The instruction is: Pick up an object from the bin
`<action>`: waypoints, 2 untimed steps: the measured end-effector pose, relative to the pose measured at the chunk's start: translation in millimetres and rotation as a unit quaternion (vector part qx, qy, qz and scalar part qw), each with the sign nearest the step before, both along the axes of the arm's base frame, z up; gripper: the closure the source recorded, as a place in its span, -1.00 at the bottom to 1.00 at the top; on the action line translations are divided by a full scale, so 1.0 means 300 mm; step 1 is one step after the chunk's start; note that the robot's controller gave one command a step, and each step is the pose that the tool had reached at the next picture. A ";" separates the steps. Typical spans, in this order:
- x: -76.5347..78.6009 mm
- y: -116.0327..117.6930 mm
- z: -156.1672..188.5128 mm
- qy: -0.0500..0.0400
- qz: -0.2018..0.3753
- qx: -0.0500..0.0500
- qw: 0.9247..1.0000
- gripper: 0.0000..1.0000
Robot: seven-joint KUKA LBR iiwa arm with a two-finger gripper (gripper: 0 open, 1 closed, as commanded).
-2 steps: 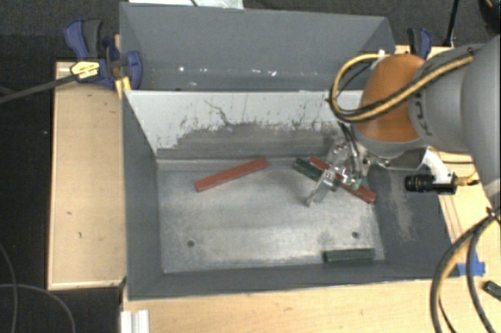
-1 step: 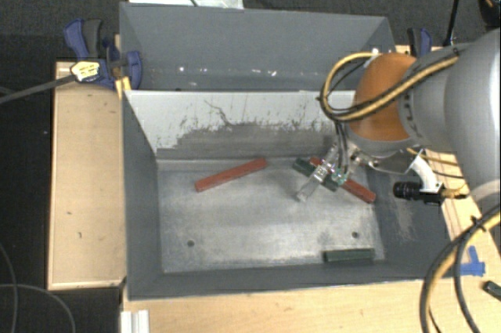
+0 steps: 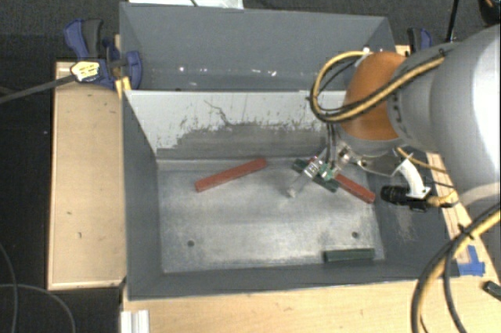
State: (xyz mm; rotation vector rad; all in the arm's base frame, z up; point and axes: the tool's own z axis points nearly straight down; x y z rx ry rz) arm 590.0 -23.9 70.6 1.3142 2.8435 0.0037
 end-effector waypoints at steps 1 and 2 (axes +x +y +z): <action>0.007 -0.115 -0.001 0.000 -0.146 0.000 0.989 -1.00; 0.005 -0.111 0.000 0.003 -0.143 0.001 0.990 1.00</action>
Offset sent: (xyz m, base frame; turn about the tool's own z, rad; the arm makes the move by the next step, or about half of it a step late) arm 0.0011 -0.0334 -0.0006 0.2958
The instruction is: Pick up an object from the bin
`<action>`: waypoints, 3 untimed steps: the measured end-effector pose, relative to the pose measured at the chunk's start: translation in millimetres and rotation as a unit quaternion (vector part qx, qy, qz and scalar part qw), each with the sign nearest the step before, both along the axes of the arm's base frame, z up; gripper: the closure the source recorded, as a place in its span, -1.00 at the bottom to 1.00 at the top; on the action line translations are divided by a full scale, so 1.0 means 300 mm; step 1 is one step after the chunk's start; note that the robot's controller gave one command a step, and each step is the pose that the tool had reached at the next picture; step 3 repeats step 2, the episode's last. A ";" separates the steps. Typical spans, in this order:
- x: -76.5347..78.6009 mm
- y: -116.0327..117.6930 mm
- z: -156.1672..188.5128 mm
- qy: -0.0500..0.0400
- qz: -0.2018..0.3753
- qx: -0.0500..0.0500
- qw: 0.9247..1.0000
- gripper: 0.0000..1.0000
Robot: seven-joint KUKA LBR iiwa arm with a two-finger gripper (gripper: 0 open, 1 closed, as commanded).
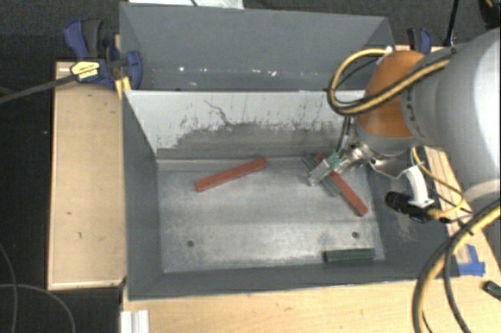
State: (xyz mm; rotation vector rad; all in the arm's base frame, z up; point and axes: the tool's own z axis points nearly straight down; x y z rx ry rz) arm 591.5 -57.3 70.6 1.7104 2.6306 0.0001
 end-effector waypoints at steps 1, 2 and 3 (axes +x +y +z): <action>0.000 0.001 0.003 0.000 0.004 0.000 1.000 1.00; 0.007 0.000 0.277 -0.003 0.007 0.001 1.000 1.00; 0.007 0.000 0.277 -0.003 0.007 0.001 1.000 1.00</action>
Offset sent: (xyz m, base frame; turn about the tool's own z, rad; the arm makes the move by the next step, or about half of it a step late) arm 0.0003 0.0003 0.0014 0.0000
